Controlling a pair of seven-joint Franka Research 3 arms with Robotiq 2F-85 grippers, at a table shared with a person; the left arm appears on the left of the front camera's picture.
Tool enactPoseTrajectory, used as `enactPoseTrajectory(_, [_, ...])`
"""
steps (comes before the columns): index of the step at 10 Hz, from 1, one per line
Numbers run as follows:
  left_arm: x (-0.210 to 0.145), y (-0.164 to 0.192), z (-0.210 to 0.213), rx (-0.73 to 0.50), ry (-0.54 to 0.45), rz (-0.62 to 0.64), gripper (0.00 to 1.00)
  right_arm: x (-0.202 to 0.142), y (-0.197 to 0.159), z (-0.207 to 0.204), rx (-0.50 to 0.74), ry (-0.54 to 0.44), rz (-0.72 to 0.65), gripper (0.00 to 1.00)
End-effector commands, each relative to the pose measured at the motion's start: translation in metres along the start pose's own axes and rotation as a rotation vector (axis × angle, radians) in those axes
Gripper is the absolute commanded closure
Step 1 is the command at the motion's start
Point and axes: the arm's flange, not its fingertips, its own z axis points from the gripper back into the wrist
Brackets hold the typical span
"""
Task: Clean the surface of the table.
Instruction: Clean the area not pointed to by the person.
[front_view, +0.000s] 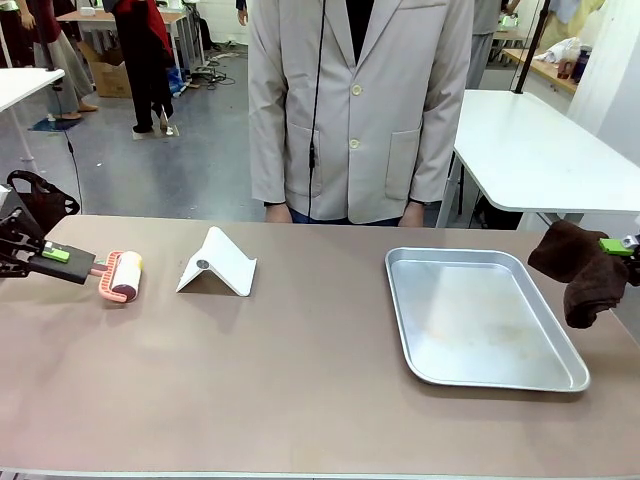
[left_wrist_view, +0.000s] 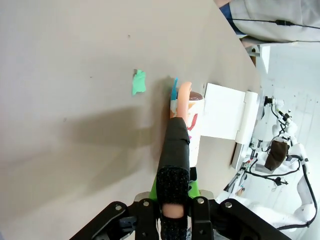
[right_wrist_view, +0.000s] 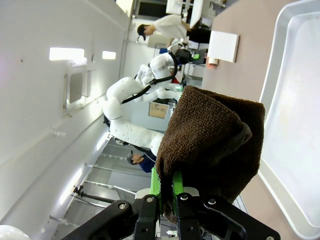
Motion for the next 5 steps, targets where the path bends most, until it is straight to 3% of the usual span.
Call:
enactPoseTrajectory(1, [-0.0056, 0.0099, -0.0216, 0.068, 0.075, -0.013, 0.78, 0.0043, 0.0059, 0.0, 0.015, 0.004, 0.004, 0.89])
enactPoseTrajectory(5, [-0.0031, 0.0005, -0.0142, -0.043, 0.035, -0.11, 0.78, 0.0043, 0.0059, 0.0, 0.015, 0.004, 0.004, 0.89])
